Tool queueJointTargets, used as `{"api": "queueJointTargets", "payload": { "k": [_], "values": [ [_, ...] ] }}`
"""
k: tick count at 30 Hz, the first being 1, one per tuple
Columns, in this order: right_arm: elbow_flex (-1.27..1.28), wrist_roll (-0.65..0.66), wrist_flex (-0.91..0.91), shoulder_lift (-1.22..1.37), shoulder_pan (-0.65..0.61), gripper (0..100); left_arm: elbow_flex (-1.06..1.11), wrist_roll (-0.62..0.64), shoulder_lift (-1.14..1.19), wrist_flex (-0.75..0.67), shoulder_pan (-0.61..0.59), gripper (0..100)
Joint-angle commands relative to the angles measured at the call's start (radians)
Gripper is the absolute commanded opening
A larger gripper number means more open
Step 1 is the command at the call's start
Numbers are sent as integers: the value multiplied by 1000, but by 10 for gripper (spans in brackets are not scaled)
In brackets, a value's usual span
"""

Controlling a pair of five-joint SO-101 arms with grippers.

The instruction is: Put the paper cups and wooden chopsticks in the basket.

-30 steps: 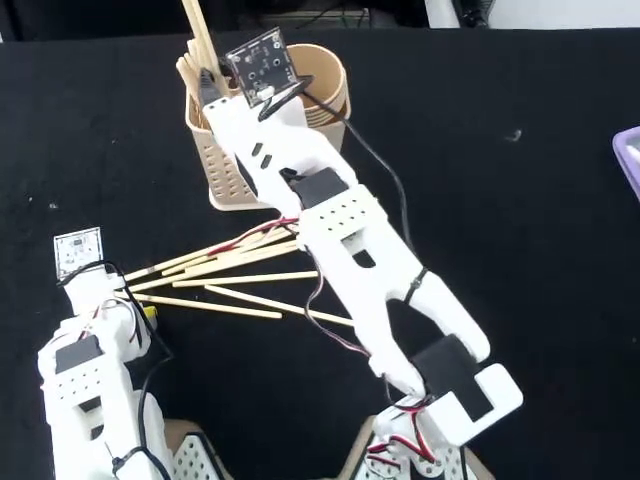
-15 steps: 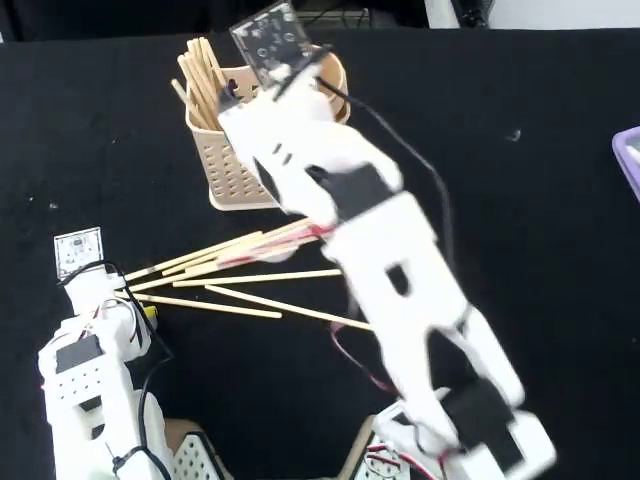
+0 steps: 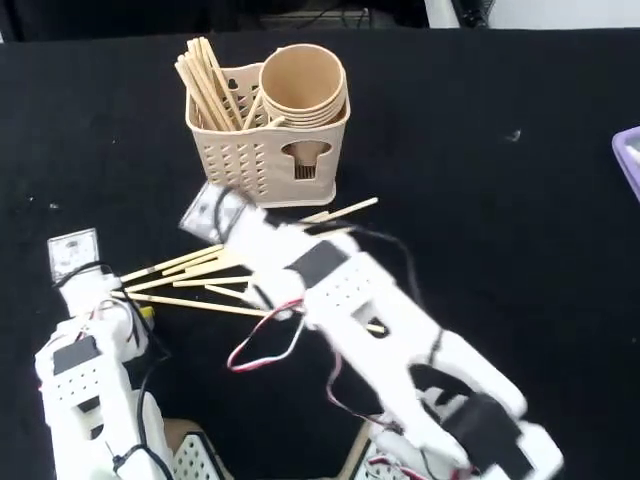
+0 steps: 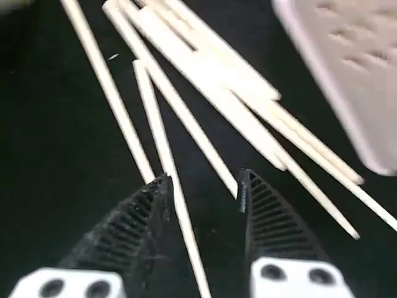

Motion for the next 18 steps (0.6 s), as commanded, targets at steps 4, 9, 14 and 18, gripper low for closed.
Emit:
{"api": "queueJointTargets", "payload": {
  "k": [4, 9, 14, 18],
  "values": [
    [-145, 14, 32, 252, -110, 180, -59, 129, -14, -23, -147, 248],
    [-263, 14, 110, 395, -150, 180, -51, 130, -6, -49, -148, 246],
    [-309, 23, 114, 470, -141, 176, -51, 130, -5, -49, -148, 246],
    [-329, 74, 123, 478, -109, 74, -51, 130, -5, -49, -148, 246]
  ]
}}
